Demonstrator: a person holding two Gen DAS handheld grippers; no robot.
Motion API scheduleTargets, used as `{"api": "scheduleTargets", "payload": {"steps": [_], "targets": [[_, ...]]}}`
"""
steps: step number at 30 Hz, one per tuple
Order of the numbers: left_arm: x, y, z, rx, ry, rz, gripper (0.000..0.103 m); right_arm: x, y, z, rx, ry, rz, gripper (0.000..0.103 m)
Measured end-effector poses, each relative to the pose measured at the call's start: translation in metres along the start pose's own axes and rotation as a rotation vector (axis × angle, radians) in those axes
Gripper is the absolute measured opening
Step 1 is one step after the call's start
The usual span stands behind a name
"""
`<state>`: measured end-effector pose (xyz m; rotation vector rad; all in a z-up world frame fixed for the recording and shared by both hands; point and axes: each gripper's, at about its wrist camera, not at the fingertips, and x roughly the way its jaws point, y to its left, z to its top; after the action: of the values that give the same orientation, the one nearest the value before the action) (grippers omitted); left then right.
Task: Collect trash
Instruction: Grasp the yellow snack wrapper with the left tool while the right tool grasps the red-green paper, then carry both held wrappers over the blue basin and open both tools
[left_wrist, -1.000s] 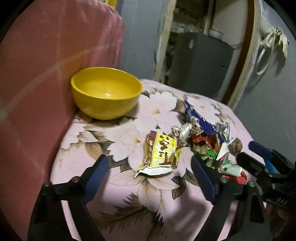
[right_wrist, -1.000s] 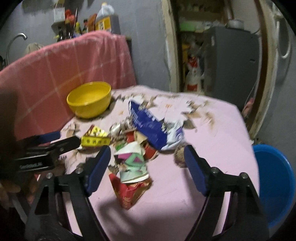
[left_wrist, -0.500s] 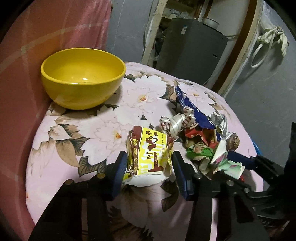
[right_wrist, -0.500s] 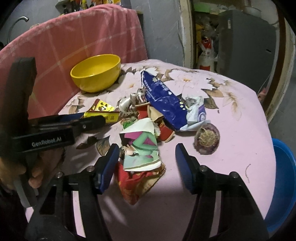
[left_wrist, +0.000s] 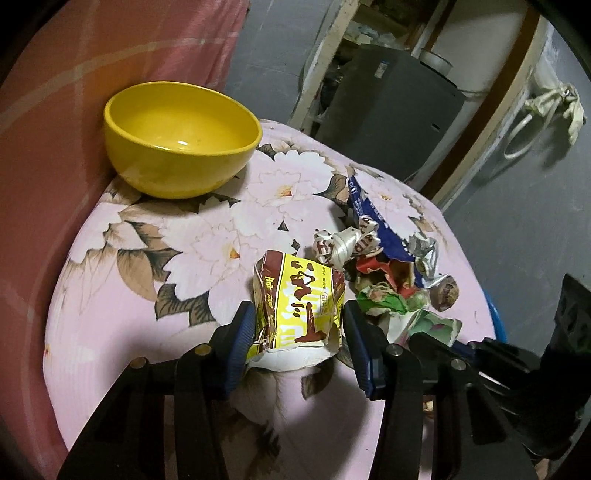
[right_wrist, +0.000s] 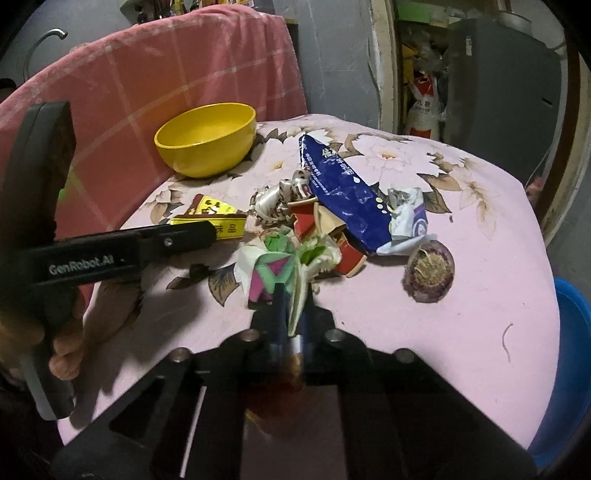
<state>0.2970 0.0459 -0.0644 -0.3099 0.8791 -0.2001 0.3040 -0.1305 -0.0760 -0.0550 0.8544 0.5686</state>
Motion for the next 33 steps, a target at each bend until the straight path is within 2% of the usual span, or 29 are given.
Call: {"api": "scheduleTargets", "payload": {"steps": [8,10,16,20,26,31,33], "targets": [[-0.008,-0.007,-0.012,-0.021,-0.006,0.007,0.043,-0.011,-0.003,-0.004,0.029,-0.039,0.019,0.013],[-0.009,-0.008,-0.012,-0.026,-0.011,0.005,0.043,-0.014,-0.003,-0.004,0.030,-0.056,0.020,0.009],[-0.014,-0.014,-0.018,-0.038,-0.022,0.004,0.043,-0.026,0.004,-0.006,-0.019,-0.098,-0.001,0.008],[-0.025,-0.025,-0.020,-0.021,-0.067,0.004,0.043,-0.040,0.002,-0.007,-0.005,-0.158,-0.003,0.008],[-0.049,-0.069,-0.010,0.058,-0.230,-0.042,0.043,-0.091,-0.008,-0.005,0.016,-0.368,-0.038,0.008],[-0.063,-0.130,-0.001,0.191,-0.363,-0.118,0.043,-0.147,-0.029,-0.003,0.055,-0.570,-0.139,0.008],[-0.064,-0.156,0.002,0.239,-0.394,-0.154,0.043,-0.164,-0.039,-0.004,0.072,-0.623,-0.182,0.008]]}}
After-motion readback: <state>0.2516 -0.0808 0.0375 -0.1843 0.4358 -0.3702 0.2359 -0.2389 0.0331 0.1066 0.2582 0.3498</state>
